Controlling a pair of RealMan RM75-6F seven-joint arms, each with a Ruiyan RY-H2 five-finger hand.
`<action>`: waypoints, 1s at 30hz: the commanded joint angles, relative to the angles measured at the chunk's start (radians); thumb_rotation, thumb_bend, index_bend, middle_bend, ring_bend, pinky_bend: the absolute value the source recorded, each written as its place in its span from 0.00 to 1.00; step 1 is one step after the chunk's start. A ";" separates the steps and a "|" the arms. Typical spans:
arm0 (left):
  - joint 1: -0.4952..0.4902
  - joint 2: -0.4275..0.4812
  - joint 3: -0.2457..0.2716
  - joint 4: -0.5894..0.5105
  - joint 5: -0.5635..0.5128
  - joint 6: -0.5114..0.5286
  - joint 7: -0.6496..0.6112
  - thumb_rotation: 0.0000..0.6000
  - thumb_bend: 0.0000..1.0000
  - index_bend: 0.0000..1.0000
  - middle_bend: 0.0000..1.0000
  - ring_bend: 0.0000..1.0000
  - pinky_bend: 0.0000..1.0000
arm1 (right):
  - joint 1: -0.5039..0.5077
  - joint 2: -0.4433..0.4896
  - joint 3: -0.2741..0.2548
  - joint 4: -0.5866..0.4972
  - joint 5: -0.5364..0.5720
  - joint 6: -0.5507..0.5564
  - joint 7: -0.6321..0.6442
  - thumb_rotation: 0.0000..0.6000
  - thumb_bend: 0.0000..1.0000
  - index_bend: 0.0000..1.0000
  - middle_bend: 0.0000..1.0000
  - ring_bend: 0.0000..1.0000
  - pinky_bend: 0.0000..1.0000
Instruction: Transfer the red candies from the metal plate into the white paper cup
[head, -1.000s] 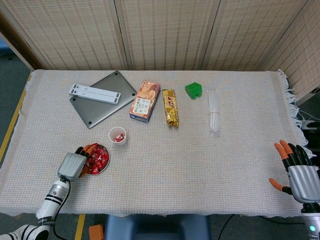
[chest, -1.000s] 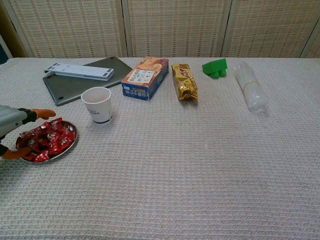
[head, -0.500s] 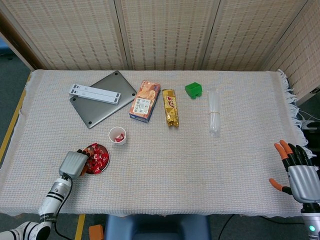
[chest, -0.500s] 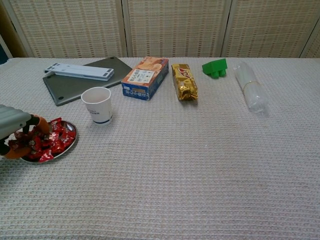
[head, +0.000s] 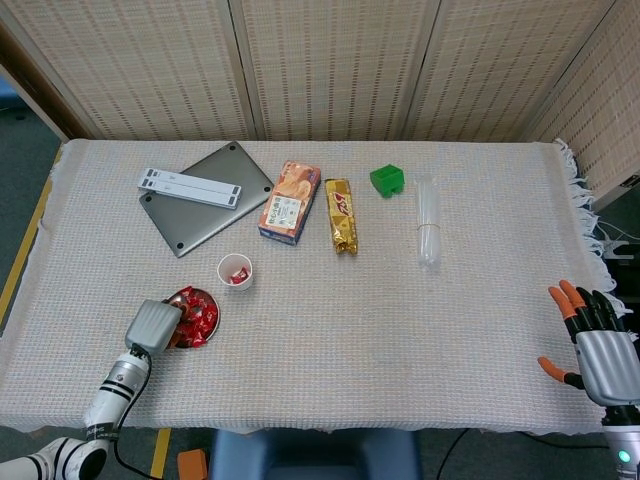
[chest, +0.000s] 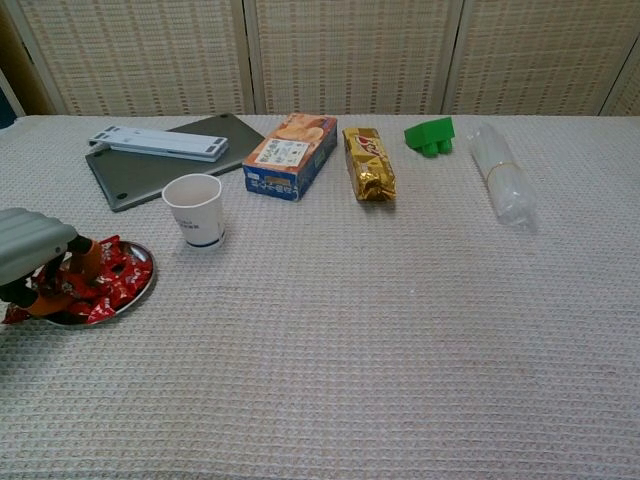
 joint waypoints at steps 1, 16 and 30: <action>-0.002 -0.004 0.000 0.008 0.006 0.001 -0.003 1.00 0.40 0.56 0.54 0.54 1.00 | 0.000 0.000 0.000 0.000 0.001 0.000 -0.001 1.00 0.06 0.00 0.00 0.00 0.00; 0.004 -0.022 -0.013 0.043 0.045 0.047 -0.034 1.00 0.74 0.74 0.76 0.67 1.00 | -0.002 0.002 0.001 -0.001 0.000 0.004 0.003 1.00 0.06 0.00 0.00 0.00 0.00; -0.010 0.048 -0.071 -0.034 0.070 0.101 -0.075 1.00 0.78 0.75 0.77 0.68 1.00 | -0.003 0.003 0.003 0.000 0.002 0.006 0.007 1.00 0.06 0.00 0.00 0.00 0.00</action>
